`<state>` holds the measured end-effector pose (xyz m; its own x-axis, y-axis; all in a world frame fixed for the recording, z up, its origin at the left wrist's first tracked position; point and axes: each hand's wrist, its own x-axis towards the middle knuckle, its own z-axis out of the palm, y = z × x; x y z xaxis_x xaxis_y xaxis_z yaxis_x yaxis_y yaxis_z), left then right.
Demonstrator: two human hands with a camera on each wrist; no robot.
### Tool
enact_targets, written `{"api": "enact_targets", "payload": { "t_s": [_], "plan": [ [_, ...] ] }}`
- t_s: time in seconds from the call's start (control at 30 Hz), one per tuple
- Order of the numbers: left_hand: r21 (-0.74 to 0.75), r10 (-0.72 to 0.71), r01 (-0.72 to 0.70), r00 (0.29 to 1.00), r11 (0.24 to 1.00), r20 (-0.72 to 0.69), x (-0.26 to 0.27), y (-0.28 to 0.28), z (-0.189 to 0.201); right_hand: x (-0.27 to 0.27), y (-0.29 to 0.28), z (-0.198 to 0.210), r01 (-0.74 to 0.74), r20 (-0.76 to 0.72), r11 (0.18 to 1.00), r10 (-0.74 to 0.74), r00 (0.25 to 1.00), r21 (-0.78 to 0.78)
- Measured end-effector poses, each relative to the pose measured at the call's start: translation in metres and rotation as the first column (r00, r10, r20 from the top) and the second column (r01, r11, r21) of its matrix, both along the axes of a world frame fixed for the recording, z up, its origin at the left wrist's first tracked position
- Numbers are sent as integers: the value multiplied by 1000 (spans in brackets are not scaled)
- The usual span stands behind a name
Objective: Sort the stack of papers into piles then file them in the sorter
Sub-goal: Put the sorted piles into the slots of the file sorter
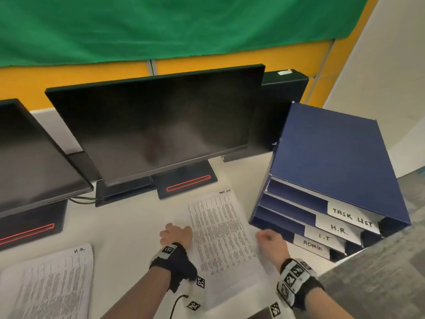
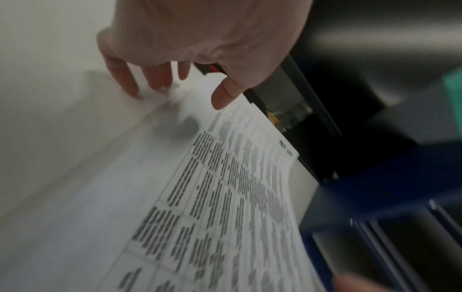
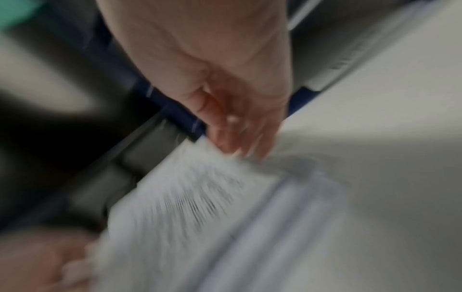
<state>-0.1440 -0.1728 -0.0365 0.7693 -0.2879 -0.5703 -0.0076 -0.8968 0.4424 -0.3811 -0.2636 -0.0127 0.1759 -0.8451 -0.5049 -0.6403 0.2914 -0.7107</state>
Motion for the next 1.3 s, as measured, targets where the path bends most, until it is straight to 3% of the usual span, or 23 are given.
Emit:
{"api": "enact_targets", "payload": {
  "t_s": [0.03,0.1,0.27,0.4,0.47,0.57,0.63,0.73,0.83,0.93,1.07,1.3],
  "plan": [
    [0,27,-27,999,1000,-45,4,-2,-1,8,5,-7,-74,-158,994,61,985,-75],
    [5,53,-52,987,999,-151,9,-7,-3,23,7,-20,-104,-277,988,68,959,-115],
    [-10,116,-124,955,992,-273,15,-18,-10,54,-1,-24,-79,-129,987,97,987,141],
    [-76,101,-129,949,989,-299,17,-11,-11,71,2,-14,-173,-189,981,186,964,84],
    [-117,58,-99,949,988,-310,20,-3,-11,74,6,-4,-206,-127,977,211,969,49],
    [-220,76,-160,933,962,-351,29,13,-2,71,12,20,-244,78,969,239,968,48],
    [-361,62,-198,933,911,-354,37,18,9,68,11,39,-230,227,970,207,952,79],
    [-611,82,-285,938,739,-338,41,21,50,71,9,68,-223,439,971,166,883,82],
    [-791,46,-185,980,583,-195,26,19,101,86,10,97,-200,619,979,139,773,29],
    [-881,81,-101,994,461,-71,10,19,121,103,9,112,-136,697,991,87,712,16],
    [-882,97,-5,994,470,46,1,20,109,117,8,115,-73,679,997,75,730,-32],
    [-868,118,-83,993,489,-29,18,21,92,123,4,119,19,695,999,16,718,-42]
  ]
}}
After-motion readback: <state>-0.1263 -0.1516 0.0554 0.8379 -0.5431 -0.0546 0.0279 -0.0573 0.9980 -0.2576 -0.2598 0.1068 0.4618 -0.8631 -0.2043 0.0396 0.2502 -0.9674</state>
